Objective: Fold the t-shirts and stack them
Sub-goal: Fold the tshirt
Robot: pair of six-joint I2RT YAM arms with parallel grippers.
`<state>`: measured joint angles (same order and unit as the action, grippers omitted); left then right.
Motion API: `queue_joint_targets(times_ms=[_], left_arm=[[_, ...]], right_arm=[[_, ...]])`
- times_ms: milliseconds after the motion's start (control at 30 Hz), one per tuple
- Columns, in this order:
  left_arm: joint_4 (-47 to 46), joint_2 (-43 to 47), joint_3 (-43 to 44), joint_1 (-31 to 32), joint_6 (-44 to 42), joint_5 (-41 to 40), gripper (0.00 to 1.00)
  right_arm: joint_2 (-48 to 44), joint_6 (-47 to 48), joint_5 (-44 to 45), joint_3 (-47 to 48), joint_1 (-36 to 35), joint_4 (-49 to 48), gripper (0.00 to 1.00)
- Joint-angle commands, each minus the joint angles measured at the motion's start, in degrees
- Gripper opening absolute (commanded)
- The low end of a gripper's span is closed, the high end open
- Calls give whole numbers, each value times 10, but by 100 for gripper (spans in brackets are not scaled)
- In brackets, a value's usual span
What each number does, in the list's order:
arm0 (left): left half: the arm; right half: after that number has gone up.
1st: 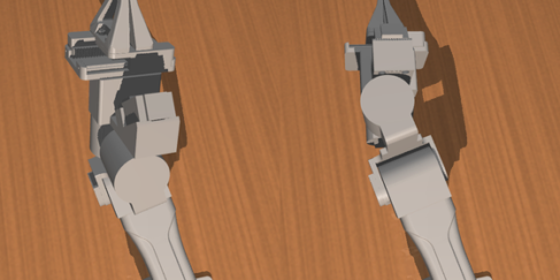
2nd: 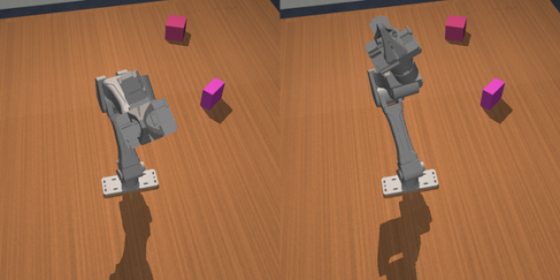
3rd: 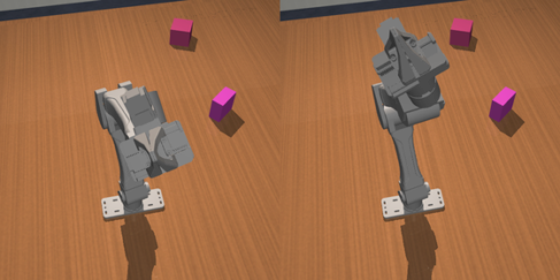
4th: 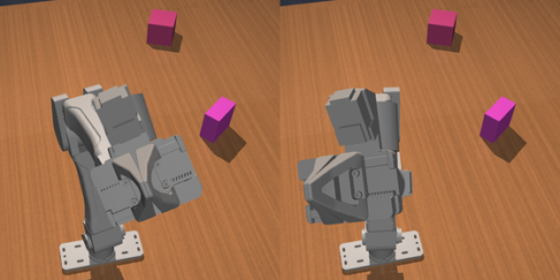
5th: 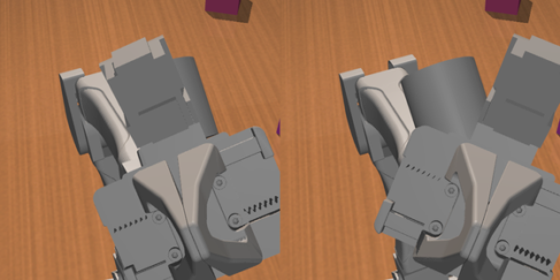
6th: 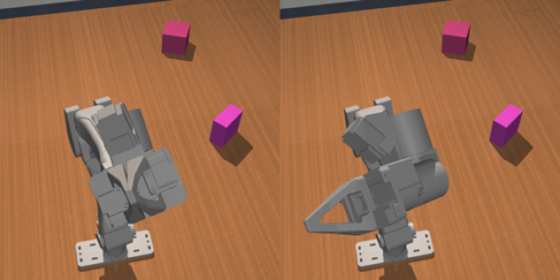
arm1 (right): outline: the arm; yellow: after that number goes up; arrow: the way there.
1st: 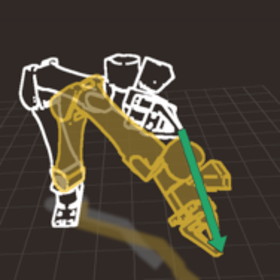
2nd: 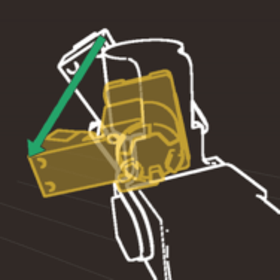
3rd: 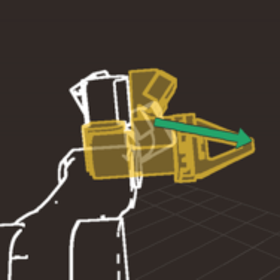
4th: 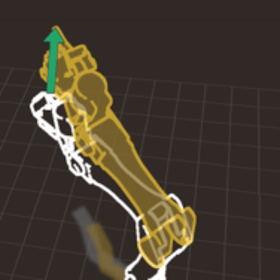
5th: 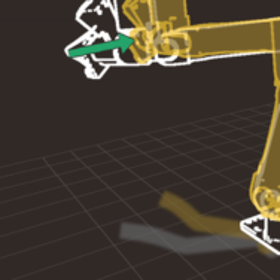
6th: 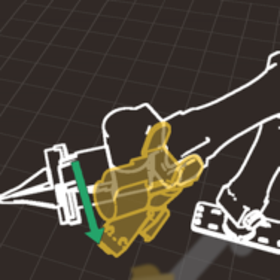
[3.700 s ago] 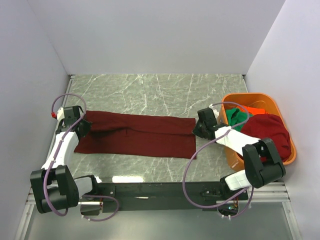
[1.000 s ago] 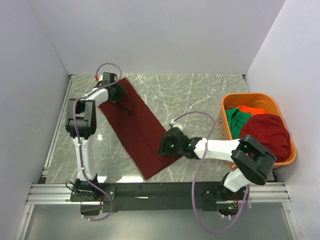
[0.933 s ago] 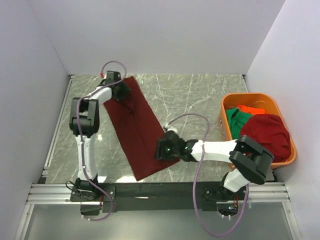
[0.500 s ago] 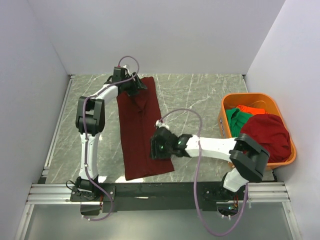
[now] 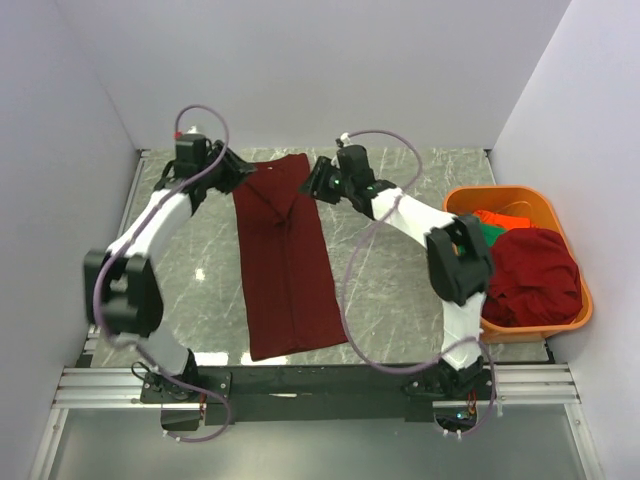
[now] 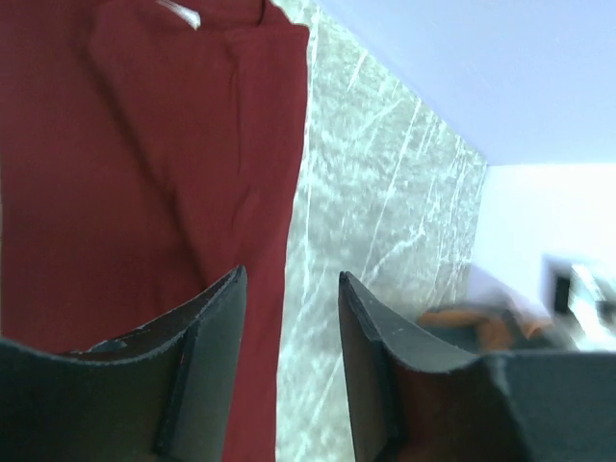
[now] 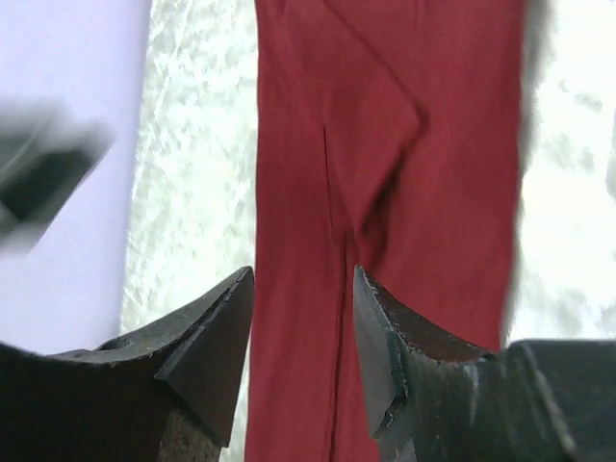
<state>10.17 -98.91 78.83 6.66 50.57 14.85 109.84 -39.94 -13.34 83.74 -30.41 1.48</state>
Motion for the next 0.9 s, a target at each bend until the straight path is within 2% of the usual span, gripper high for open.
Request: queue_joint_targets(times_ms=[0, 133, 200, 367, 500, 667, 867], left_arm=[[40, 108, -71, 4, 19, -83, 50], [84, 195, -115, 4, -1, -69, 51], [93, 232, -130, 4, -26, -65, 51], [142, 288, -136, 1, -69, -75, 53], [147, 304, -143, -4, -81, -69, 53], [142, 304, -150, -6, -86, -53, 52], [141, 297, -148, -13, -93, -40, 52]], right_arm=[[82, -33, -77, 72, 11, -53, 53], [186, -71, -92, 144, 12, -73, 54], [218, -108, -115, 157, 13, -125, 54], [261, -146, -99, 189, 13, -149, 54], [280, -162, -78, 198, 13, -156, 55], [297, -198, -70, 195, 11, -189, 51], [321, -207, -63, 225, 6, -169, 48]])
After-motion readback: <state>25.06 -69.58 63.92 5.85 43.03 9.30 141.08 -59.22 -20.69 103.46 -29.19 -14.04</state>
